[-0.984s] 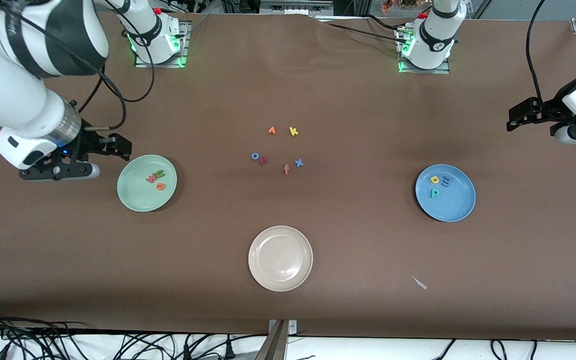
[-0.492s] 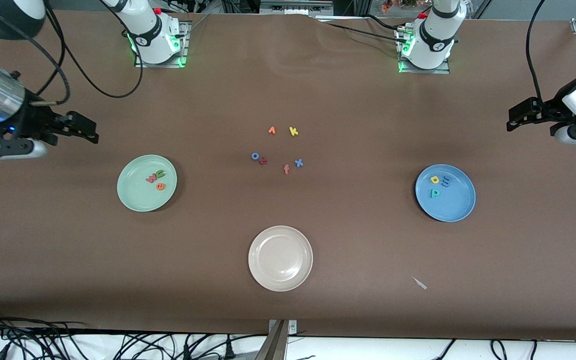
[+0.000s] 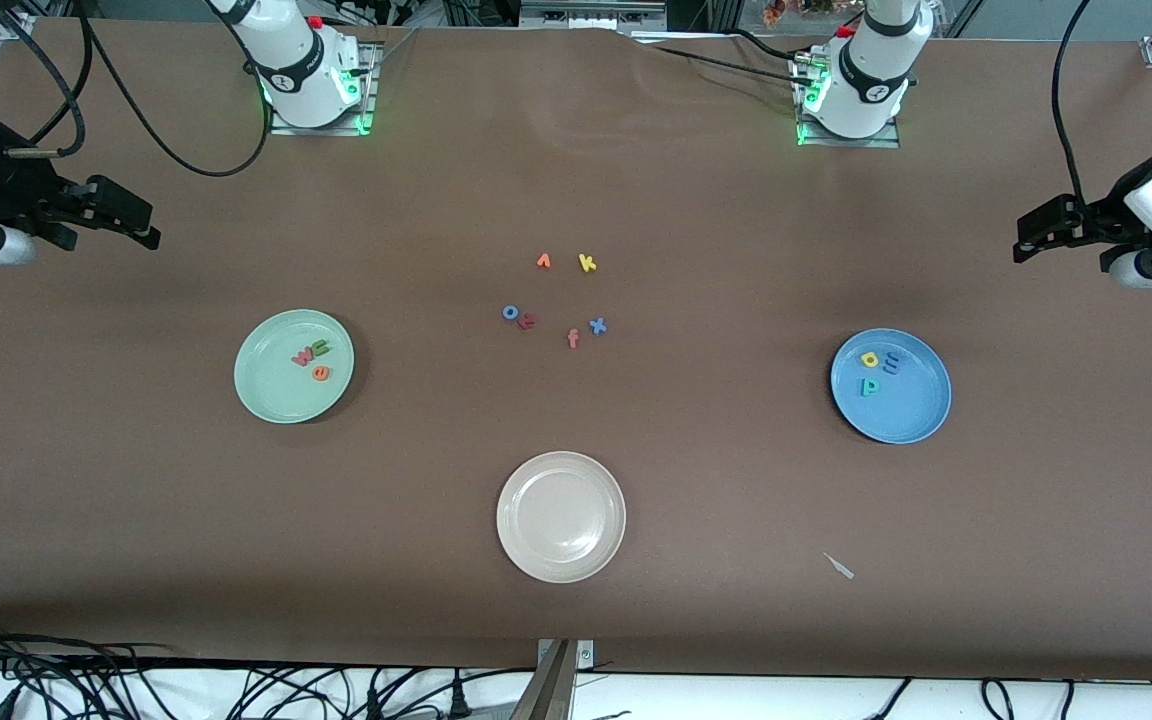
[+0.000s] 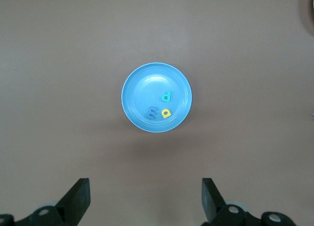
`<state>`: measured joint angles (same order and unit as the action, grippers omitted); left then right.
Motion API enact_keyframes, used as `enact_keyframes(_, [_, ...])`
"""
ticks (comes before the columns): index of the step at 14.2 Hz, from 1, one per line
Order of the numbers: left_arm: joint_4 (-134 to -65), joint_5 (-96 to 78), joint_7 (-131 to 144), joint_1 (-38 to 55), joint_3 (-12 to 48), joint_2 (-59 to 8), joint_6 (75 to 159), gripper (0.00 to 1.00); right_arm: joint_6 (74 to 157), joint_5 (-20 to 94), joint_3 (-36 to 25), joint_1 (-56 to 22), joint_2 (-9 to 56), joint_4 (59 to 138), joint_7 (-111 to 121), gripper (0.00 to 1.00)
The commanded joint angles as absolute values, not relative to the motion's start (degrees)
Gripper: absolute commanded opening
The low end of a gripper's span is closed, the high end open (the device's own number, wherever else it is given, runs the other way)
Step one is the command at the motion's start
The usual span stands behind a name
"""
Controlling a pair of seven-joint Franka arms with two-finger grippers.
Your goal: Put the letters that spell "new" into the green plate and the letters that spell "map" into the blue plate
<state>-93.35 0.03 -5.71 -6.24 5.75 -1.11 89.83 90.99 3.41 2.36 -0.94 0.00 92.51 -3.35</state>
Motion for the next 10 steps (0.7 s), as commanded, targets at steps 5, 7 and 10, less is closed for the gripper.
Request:
enact_keyframes(5, [-92.72, -0.62, -6.24, -6.59, 5.98, -1.05, 88.95, 1.00, 89.38, 1.15, 3.43, -0.09, 0.09, 91.93, -3.34, 1.00])
enact_keyframes(7, [-92.72, -0.62, -6.24, -6.59, 5.98, -1.05, 88.95, 1.00, 89.38, 1.05, 3.43, 0.09, 0.18, 91.93, -3.16, 1.00])
enact_keyframes(10, [-92.72, -0.53, -6.24, -6.59, 5.98, -1.05, 88.86, 1.00, 89.39, 1.14, 3.16, 0.09, 0.18, 91.32, -2.73, 1.00])
